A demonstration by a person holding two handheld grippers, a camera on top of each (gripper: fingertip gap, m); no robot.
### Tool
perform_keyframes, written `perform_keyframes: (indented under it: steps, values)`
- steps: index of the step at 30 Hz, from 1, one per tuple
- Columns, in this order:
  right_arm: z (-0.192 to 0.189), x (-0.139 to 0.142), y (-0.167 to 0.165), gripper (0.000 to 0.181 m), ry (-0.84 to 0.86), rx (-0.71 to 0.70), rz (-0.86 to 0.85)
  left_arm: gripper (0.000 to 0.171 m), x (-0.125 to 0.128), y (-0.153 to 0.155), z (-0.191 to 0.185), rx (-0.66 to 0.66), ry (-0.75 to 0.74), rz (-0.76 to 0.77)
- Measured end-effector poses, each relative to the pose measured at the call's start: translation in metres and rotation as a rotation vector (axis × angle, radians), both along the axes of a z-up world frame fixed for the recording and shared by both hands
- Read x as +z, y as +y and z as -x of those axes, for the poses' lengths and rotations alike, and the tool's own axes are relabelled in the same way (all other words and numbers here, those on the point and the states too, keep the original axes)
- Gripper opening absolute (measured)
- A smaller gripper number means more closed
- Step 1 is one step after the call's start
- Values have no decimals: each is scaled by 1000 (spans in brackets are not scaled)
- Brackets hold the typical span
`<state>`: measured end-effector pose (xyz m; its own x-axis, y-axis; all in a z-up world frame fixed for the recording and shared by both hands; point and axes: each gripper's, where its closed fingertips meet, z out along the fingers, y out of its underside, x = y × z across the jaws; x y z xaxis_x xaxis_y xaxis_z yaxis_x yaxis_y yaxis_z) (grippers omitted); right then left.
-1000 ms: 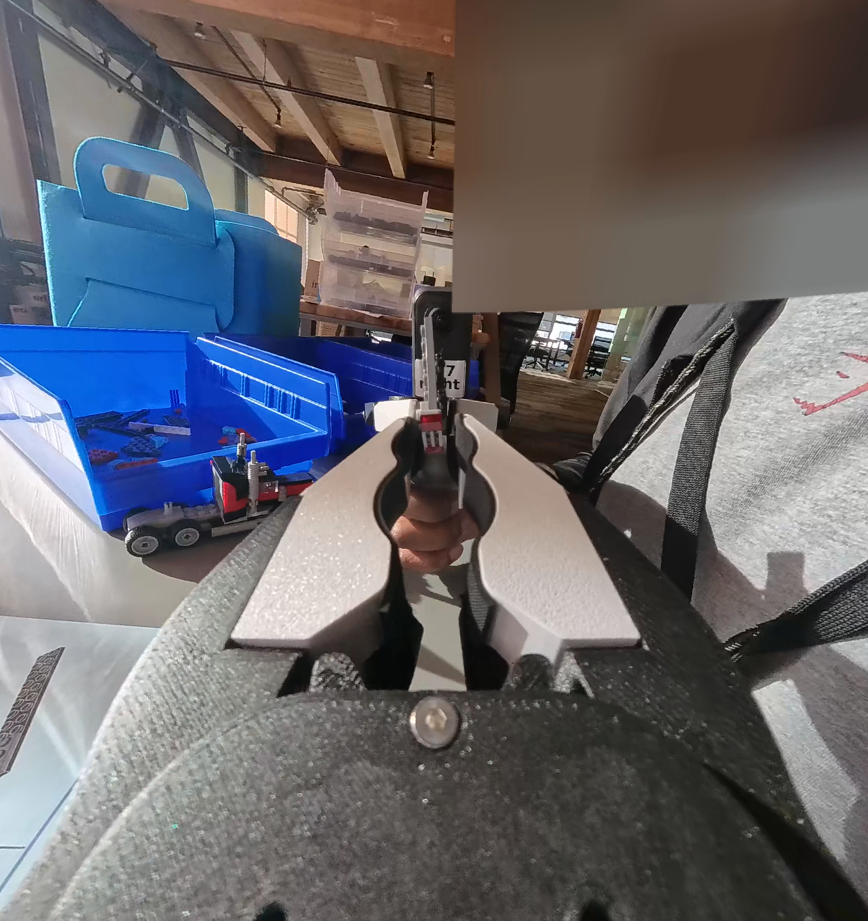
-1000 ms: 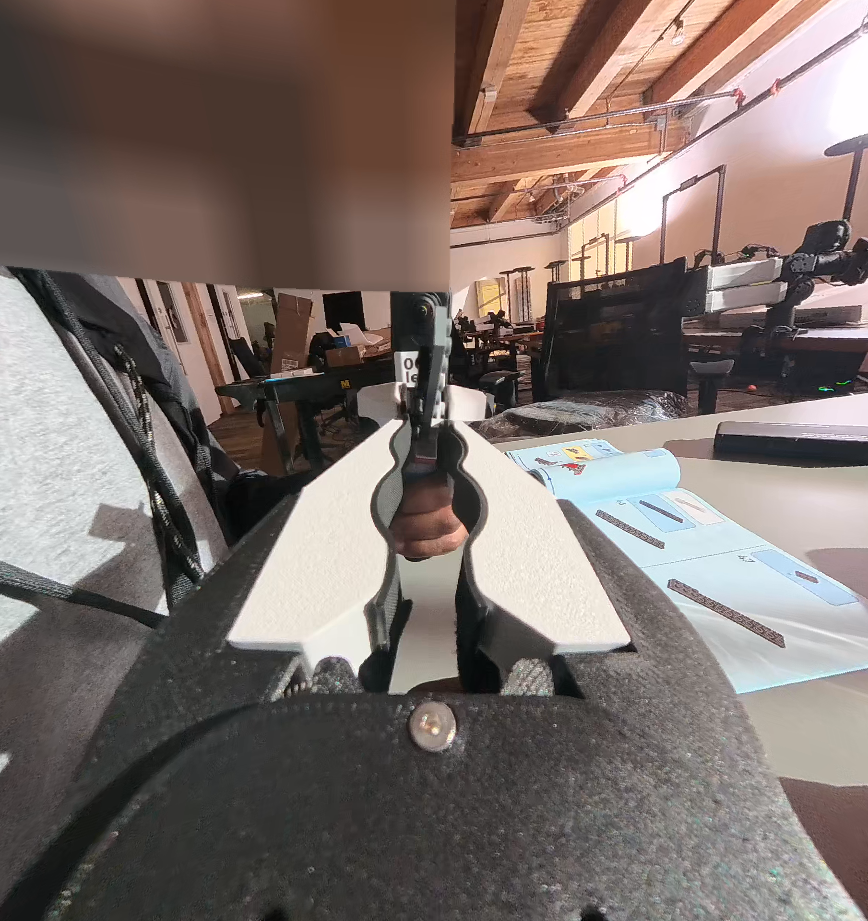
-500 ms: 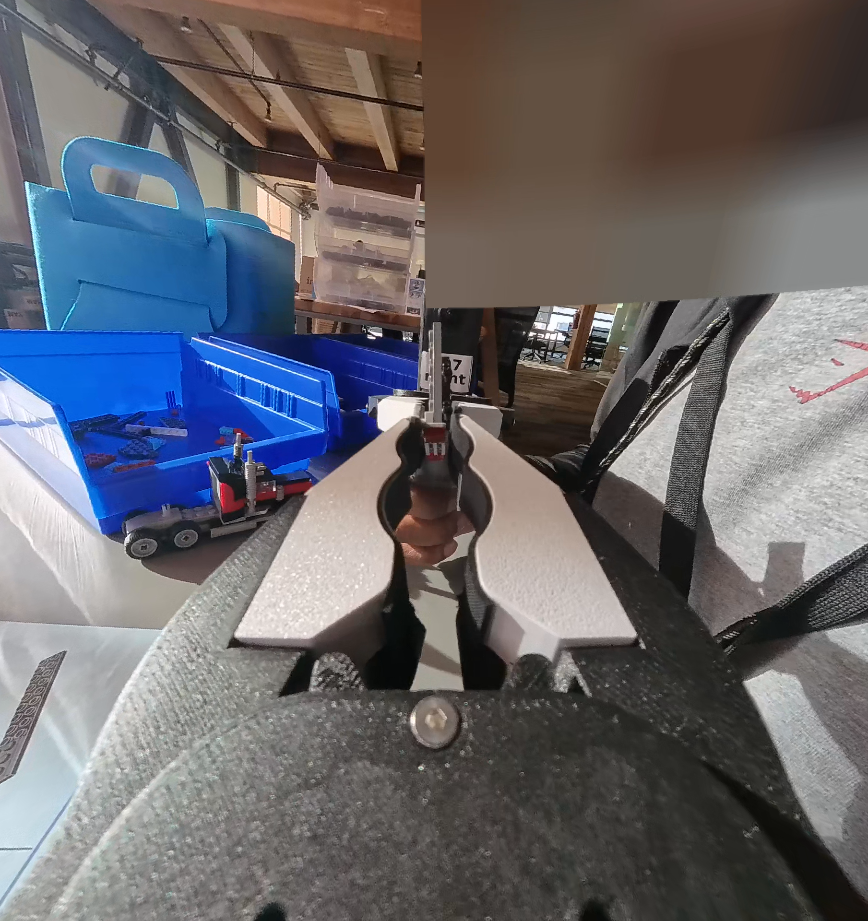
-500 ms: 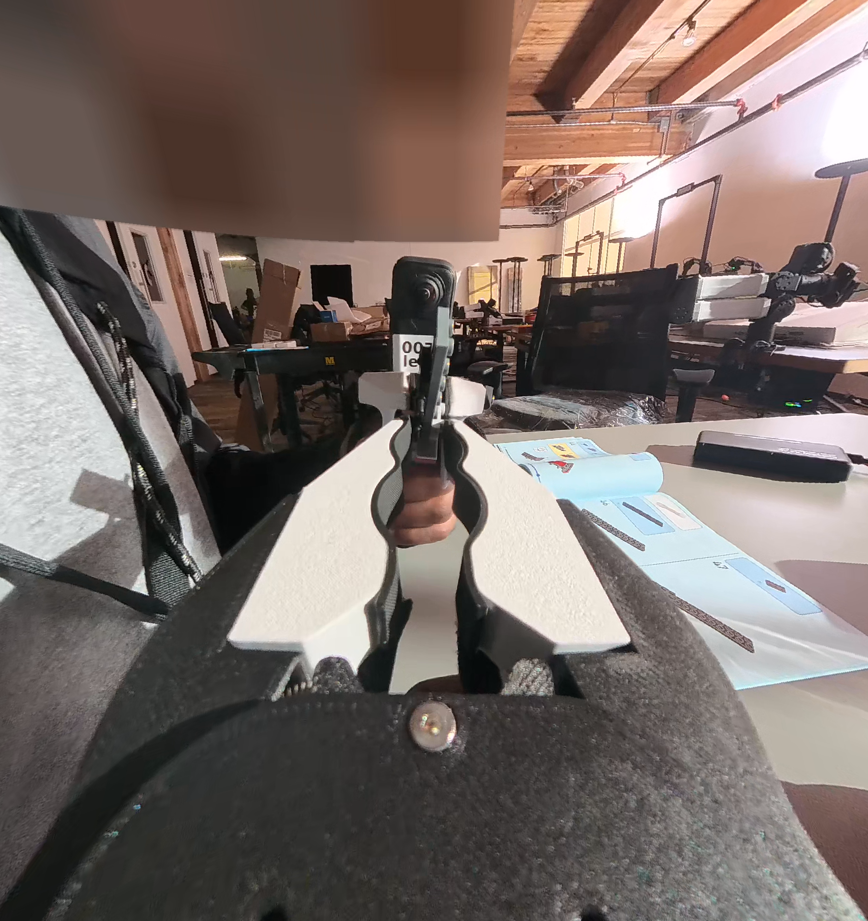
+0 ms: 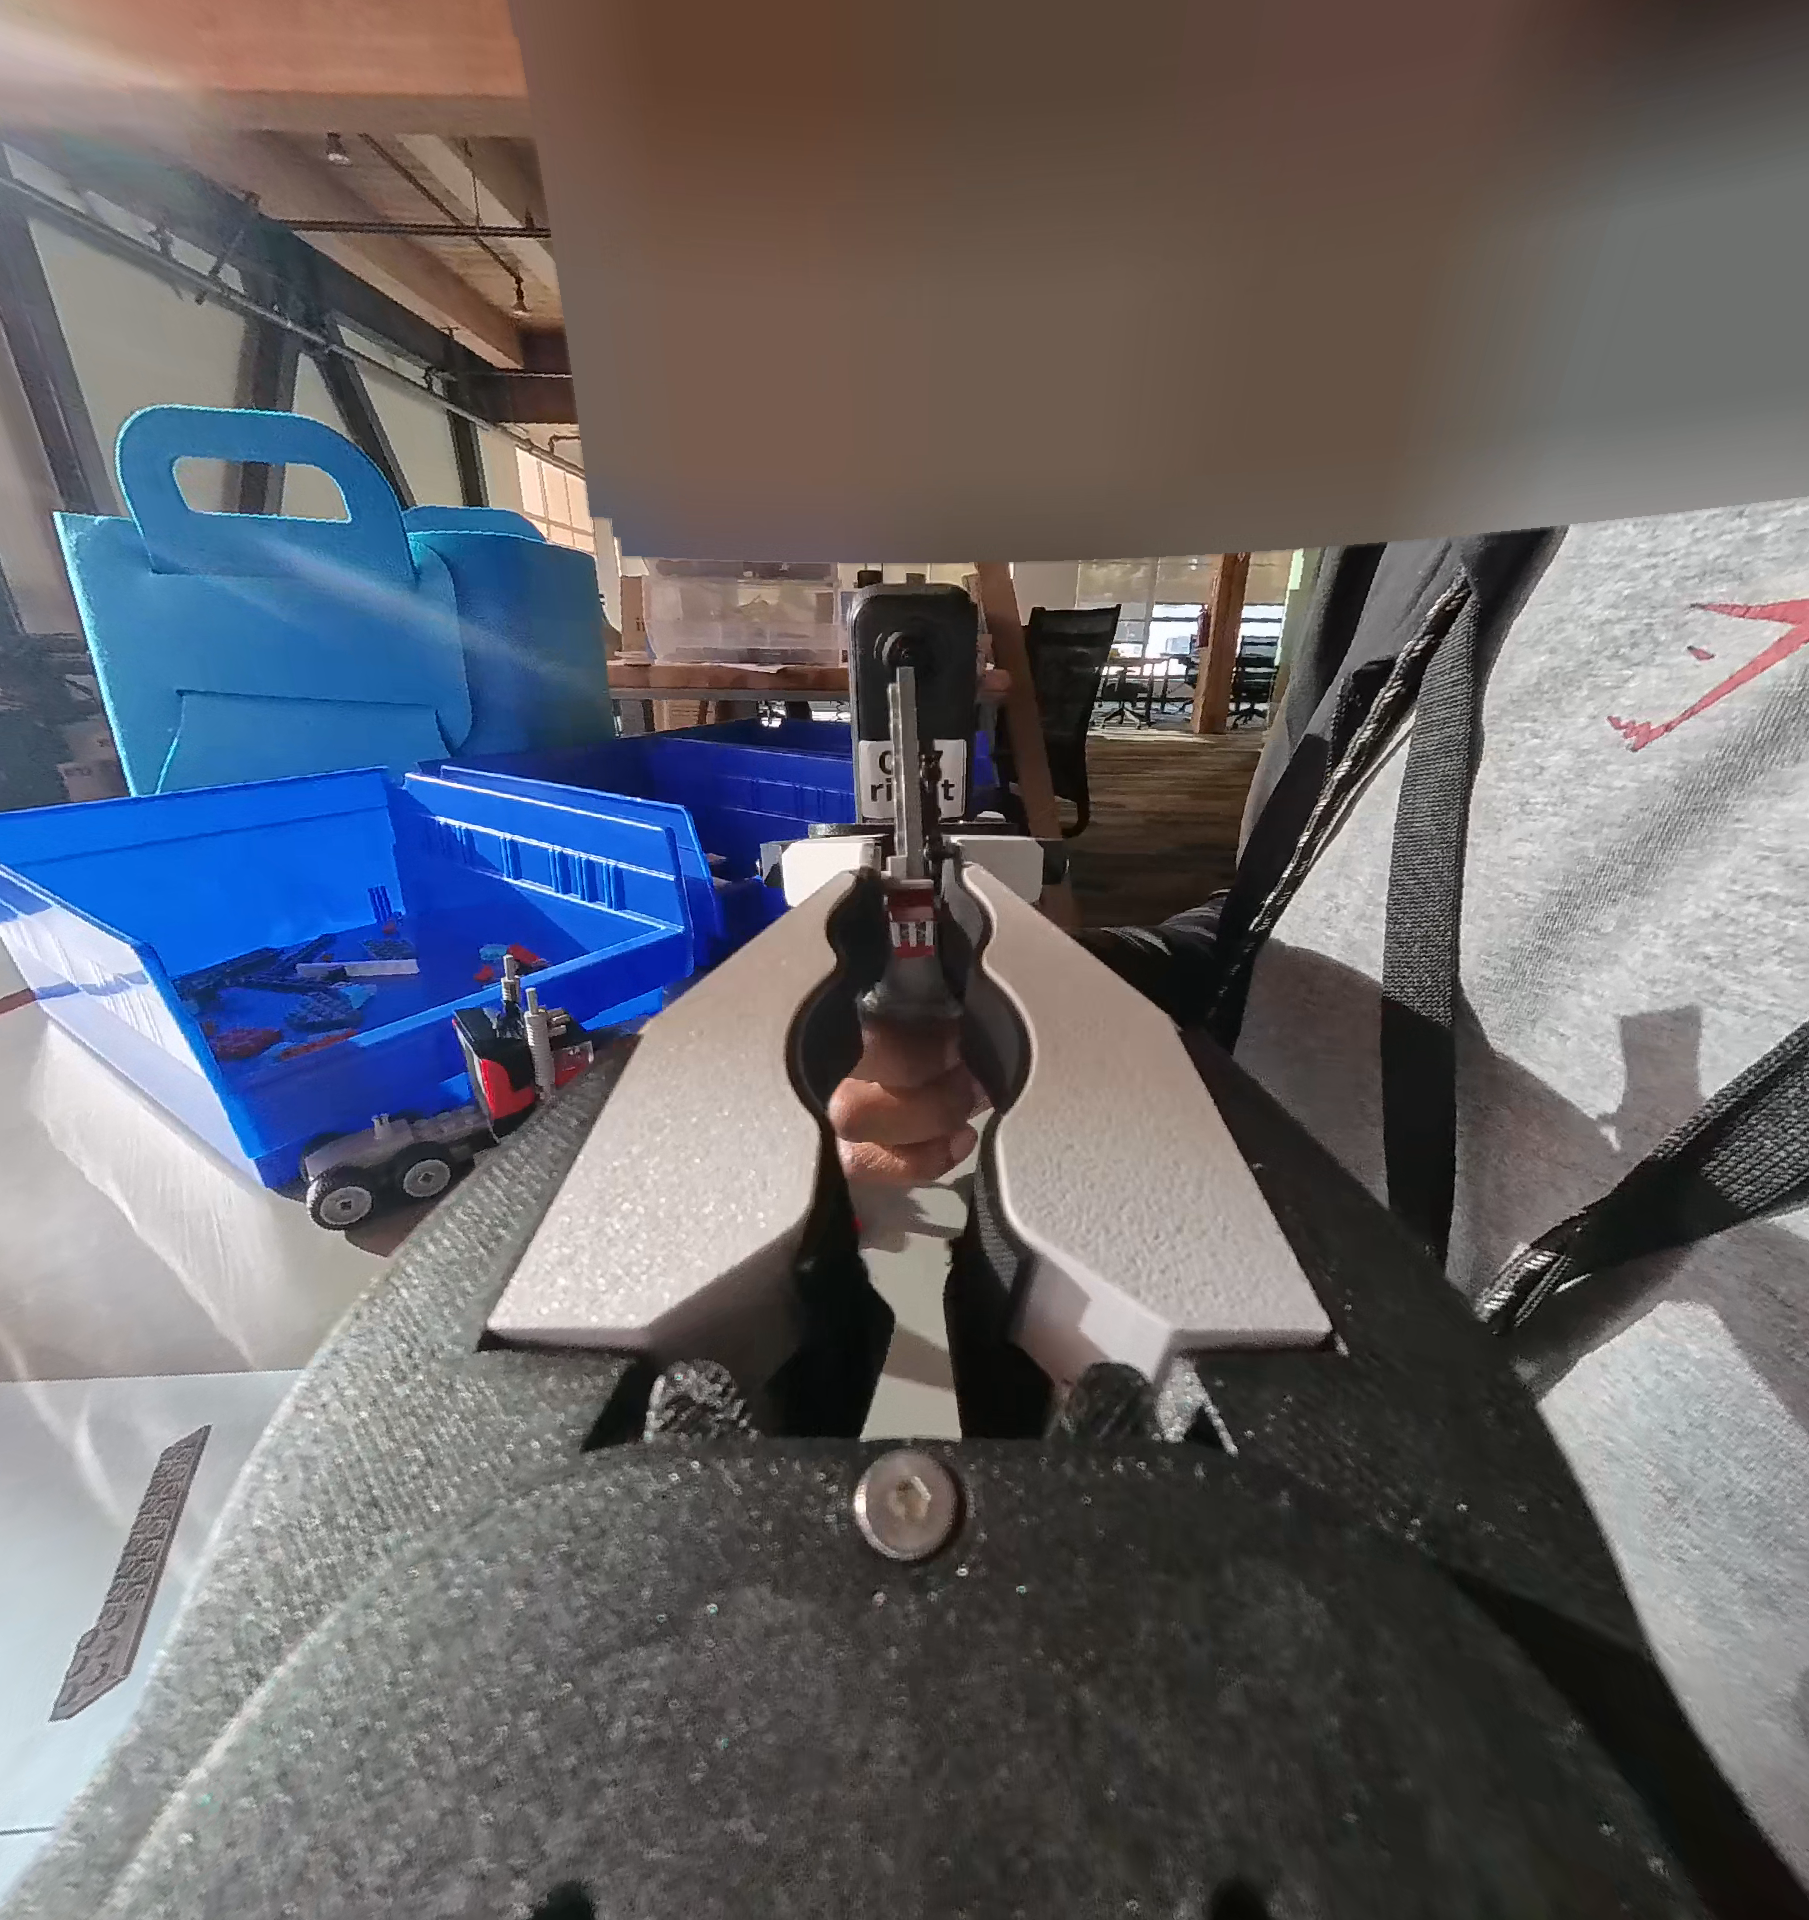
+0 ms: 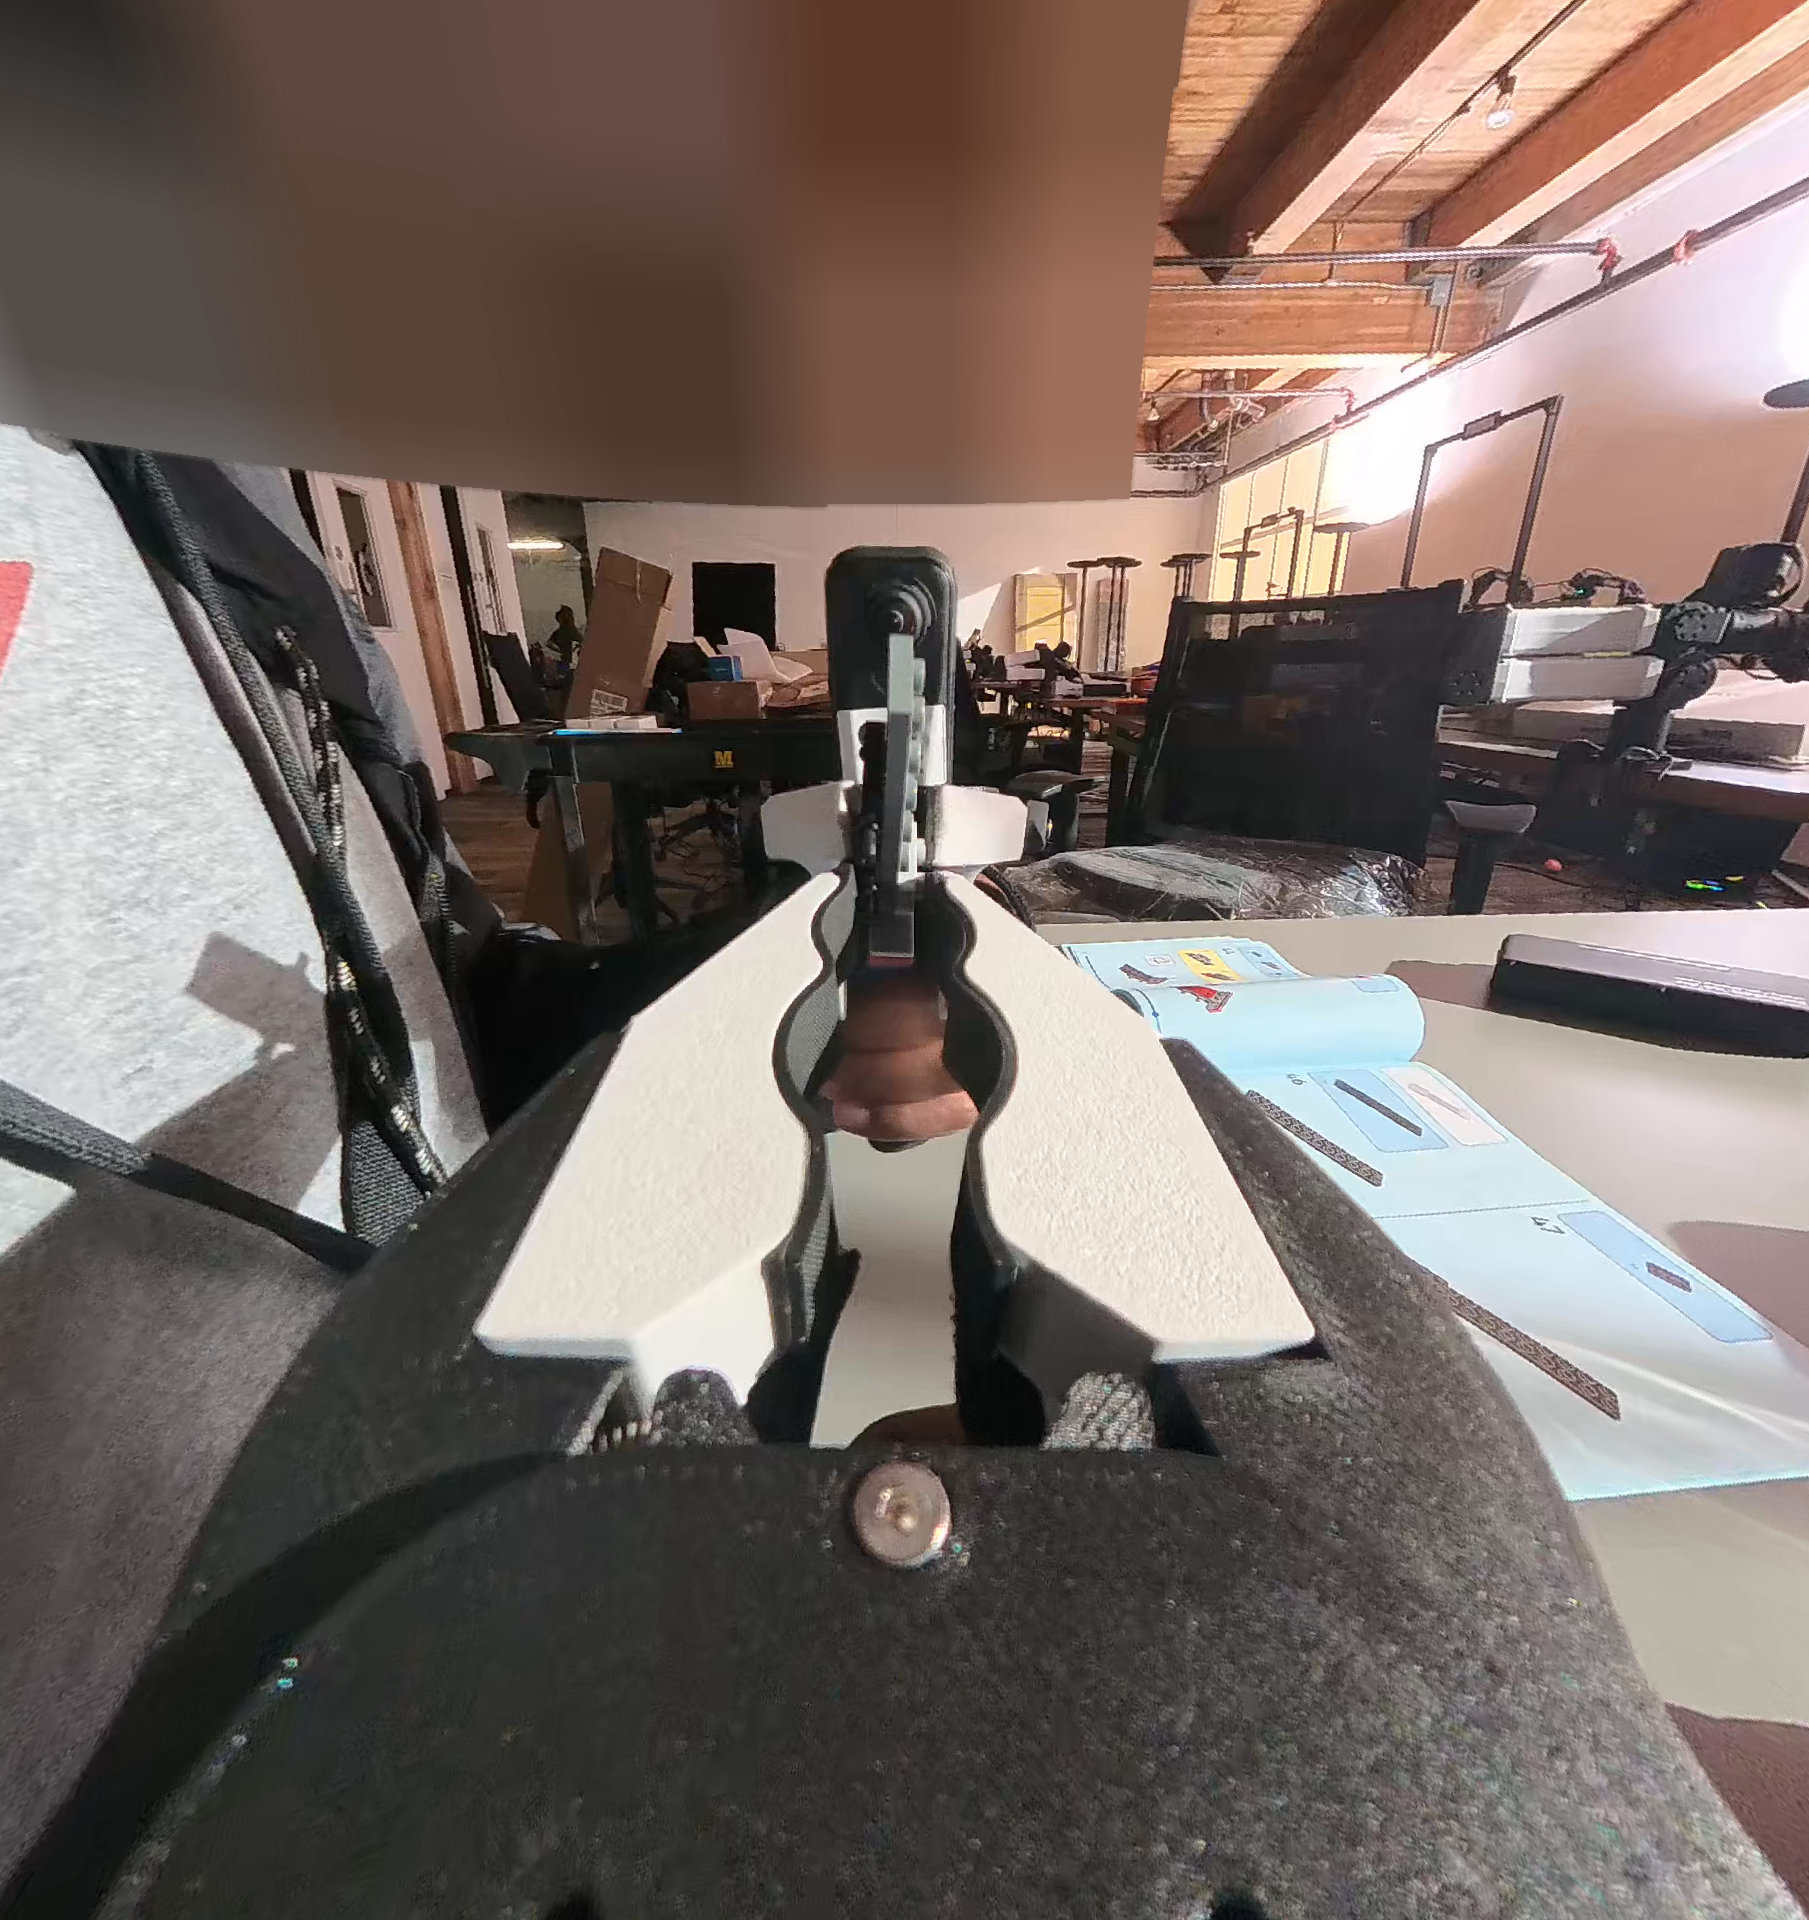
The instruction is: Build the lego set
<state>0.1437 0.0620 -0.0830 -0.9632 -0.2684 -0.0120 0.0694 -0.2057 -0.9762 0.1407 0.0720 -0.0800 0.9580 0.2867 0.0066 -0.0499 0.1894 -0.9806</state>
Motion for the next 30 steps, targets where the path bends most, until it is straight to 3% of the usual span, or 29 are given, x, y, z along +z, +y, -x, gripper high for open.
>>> perform_keyframes:
  steps: [16, 30]
  values:
    - [-16, 8, 6, 18, 61, 45, 60, 13, 0, 2, -17, 61, 330, 73]
    - [-22, 7, 7, 13, 92, 59, 67, 13, 0, 5, -23, 34, 367, 85]
